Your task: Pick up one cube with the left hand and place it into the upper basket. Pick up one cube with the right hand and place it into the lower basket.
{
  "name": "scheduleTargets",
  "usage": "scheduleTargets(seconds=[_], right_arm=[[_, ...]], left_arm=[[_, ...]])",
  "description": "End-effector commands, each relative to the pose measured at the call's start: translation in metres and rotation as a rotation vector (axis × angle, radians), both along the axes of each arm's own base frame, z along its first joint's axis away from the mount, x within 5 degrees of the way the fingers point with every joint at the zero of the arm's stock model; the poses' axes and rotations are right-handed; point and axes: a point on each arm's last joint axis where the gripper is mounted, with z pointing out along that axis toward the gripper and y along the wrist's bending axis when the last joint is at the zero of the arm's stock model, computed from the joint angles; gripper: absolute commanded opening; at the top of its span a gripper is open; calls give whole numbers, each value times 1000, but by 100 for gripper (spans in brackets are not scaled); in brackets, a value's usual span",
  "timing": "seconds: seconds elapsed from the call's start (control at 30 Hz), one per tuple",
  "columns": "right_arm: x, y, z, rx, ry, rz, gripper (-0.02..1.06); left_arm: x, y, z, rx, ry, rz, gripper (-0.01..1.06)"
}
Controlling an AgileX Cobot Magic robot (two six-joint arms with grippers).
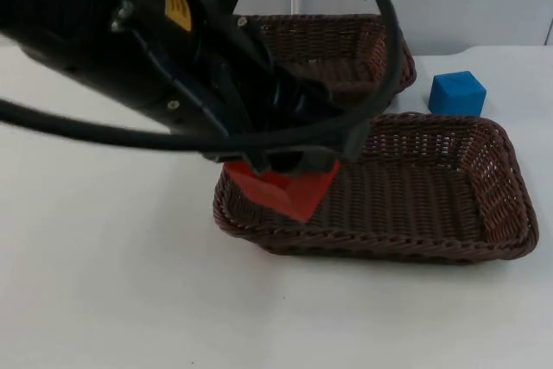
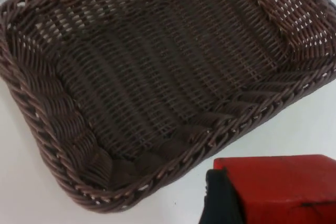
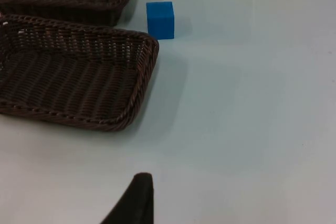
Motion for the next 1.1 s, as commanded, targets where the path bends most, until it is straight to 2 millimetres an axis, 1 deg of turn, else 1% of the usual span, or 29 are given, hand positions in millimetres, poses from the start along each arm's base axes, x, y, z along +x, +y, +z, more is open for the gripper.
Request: scheduleTargets(seconds=[0.0,0.07,0.1,0.2,0.23,0.27,0.33,0.37,0.43,0.47,0.53,0.6,0.63,0.77,0.8,0.87,0.93,0.97,1.07], right_arm=[[0,0,0,-4,-9,-7,105],[0,0,0,-4,-9,-7,105],[0,0,0,-4,-9,-7,105],[0,0,0,-4,-9,-7,105],[0,0,0,-4,-9,-7,105],[0,0,0,-4,-9,-7,105],[0,0,0,-4,-9,-7,105],[0,0,0,-4,-9,-7,105],[0,0,0,-4,-9,-7,105],[0,0,0,-4,-9,-7,105],[0,0,0,-4,-9,-7,105],[0,0,0,-4,-9,-7,105],[0,0,0,-4,-9,-7,105],[0,0,0,-4,-9,-7,105],[0,0,0,-4,-9,-7,105],[0,0,0,-4,-9,-7,105],[0,0,0,-4,-9,-7,105],[0,0,0,-4,-9,-7,105],[0,0,0,-4,-9,-7,105]], left_arm=[[11,2,5,-3,-15,21,0],[23,6,6,3,-9,55,0],[23,6,6,3,-9,55,0],[44,10,9,25,-6,84,0],[50,10,8,43,1,81,0],[50,10,8,43,1,81,0],[67,8,9,66,10,82,0],[70,8,7,71,15,82,0],[85,4,9,69,8,84,0],[85,4,9,69,8,84,0],[100,0,8,65,5,87,0],[118,-8,10,72,-9,71,0],[118,-8,10,72,-9,71,0],[144,-22,4,67,-22,72,0],[144,-22,4,67,-22,72,0],[158,-30,2,82,-40,61,0],[173,-37,-6,106,-58,51,0],[173,-37,-6,106,-58,51,0],[197,-34,-10,90,-68,89,0]])
